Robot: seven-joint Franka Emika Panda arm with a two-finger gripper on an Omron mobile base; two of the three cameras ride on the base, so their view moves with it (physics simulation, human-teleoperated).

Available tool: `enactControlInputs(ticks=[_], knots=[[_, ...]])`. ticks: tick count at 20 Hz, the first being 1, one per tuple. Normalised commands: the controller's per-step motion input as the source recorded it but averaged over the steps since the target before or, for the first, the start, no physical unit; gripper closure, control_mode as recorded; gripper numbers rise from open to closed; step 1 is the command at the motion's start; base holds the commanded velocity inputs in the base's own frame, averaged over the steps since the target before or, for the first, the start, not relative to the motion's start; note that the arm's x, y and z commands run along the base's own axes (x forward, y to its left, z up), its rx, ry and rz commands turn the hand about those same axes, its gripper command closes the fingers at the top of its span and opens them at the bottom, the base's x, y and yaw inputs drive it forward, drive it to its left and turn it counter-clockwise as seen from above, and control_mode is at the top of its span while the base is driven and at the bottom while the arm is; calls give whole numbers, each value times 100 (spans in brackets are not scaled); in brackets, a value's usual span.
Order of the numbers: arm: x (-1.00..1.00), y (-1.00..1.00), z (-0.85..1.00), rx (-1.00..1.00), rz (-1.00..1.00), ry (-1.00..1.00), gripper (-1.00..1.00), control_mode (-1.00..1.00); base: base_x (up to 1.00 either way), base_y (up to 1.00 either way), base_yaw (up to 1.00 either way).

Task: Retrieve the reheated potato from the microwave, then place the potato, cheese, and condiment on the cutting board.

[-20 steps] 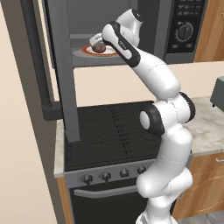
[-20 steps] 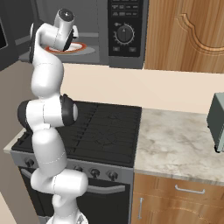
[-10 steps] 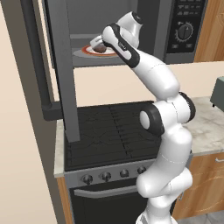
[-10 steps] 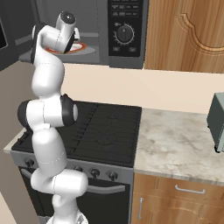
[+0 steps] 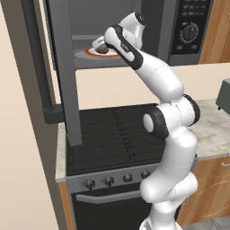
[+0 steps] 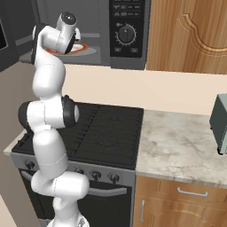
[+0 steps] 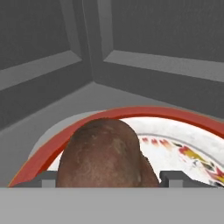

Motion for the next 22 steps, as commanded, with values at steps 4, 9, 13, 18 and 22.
enactControlInputs(ticks=[4, 9, 13, 18, 22], knots=[[-38, 0, 18, 0, 0, -13, 100, -100, 0, 0, 0], [-56, 0, 3, 0, -1, -15, 100, -100, 0, 0, 0], [-67, -5, -4, 0, -2, -13, 100, -100, 0, 0, 0], [-64, -19, 1, 3, -2, -8, 100, -100, 0, 0, 0], [-68, -25, 16, 4, 0, -2, 100, -100, 0, 0, 0]])
